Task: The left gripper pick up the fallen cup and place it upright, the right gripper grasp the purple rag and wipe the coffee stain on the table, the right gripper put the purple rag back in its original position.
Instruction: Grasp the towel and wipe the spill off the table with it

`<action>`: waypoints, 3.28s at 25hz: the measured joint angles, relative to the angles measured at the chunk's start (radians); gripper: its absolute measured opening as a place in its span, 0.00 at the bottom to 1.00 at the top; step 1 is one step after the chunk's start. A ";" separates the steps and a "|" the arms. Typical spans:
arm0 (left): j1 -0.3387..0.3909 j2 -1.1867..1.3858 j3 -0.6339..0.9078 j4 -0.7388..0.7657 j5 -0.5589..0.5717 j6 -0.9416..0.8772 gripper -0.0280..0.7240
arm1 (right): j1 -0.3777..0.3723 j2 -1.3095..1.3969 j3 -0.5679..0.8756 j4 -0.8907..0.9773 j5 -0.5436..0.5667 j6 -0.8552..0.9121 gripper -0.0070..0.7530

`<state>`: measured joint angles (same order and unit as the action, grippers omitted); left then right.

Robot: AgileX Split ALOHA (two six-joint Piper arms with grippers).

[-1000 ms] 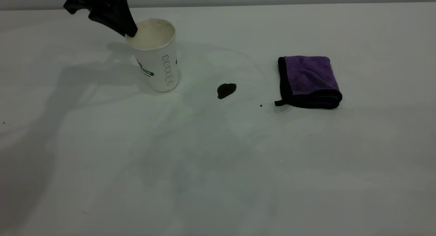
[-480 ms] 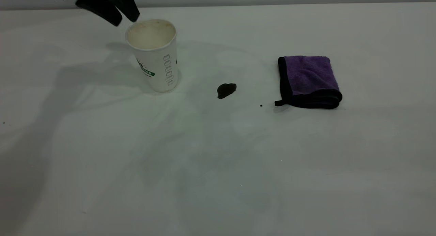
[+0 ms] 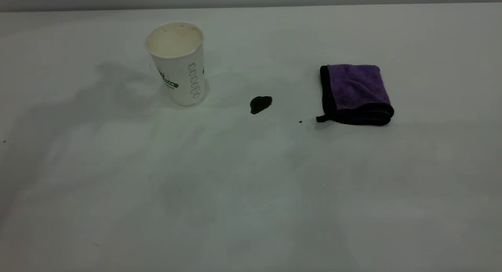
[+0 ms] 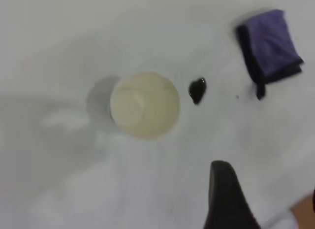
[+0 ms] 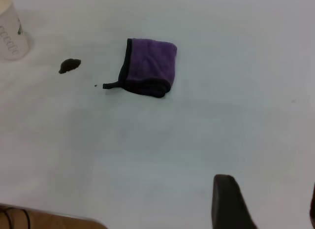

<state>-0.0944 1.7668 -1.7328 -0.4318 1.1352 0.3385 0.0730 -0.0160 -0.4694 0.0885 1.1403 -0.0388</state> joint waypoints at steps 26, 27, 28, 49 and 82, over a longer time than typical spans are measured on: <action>0.000 -1.079 1.072 0.246 0.019 -0.149 0.68 | 0.000 0.000 0.000 0.000 0.001 0.001 0.57; 0.000 -1.112 1.106 0.249 0.013 -0.154 0.68 | 0.000 0.000 0.000 0.000 0.001 0.001 0.57; 0.000 -1.142 1.131 0.260 0.009 -0.165 0.68 | 0.000 0.000 0.000 0.000 0.001 0.000 0.57; 0.000 -1.574 1.237 0.356 -0.028 -0.249 0.68 | 0.000 0.000 0.000 0.000 0.001 0.001 0.57; 0.000 -1.786 1.237 0.360 -0.004 -0.249 0.68 | 0.000 1.161 -0.083 0.532 -0.565 -0.705 0.59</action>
<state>-0.0944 -0.0188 -0.4962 -0.0721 1.1314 0.0892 0.0730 1.1448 -0.5529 0.6205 0.5752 -0.7435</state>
